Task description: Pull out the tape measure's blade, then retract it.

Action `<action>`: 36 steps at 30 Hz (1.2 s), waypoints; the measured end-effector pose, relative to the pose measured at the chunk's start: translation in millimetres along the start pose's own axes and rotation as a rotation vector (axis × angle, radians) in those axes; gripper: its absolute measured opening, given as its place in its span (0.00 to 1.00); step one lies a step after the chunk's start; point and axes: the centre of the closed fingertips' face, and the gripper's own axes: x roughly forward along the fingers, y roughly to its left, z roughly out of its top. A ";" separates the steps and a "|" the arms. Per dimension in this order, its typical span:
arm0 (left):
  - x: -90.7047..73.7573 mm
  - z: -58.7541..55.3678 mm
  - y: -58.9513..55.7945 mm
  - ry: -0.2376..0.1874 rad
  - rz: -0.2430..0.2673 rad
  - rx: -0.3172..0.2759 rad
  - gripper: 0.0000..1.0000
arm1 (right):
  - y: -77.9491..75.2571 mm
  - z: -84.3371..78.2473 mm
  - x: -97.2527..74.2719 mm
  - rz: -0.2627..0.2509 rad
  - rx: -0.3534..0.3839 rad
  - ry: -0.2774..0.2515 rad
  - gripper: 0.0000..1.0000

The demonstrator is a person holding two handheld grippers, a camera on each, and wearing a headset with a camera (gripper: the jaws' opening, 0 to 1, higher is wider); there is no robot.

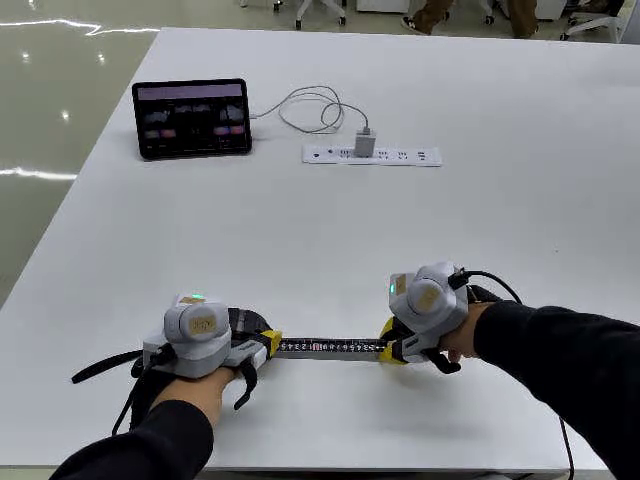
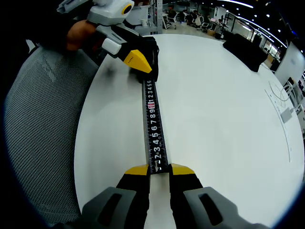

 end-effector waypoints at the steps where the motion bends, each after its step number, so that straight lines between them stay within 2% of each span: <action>1: 0.0 0.0 0.0 0.000 0.000 0.000 0.62 | 0.1 0.2 0.2 0.000 0.001 0.000 0.11; 27: -0.7 0.3 0.0 0.000 -0.002 -0.001 0.62 | 0.1 16.4 10.3 0.013 -0.014 -0.007 0.11; 36: -0.7 0.1 -0.2 0.002 -0.001 -0.004 0.62 | -1.0 21.7 11.8 0.017 0.008 -0.023 0.11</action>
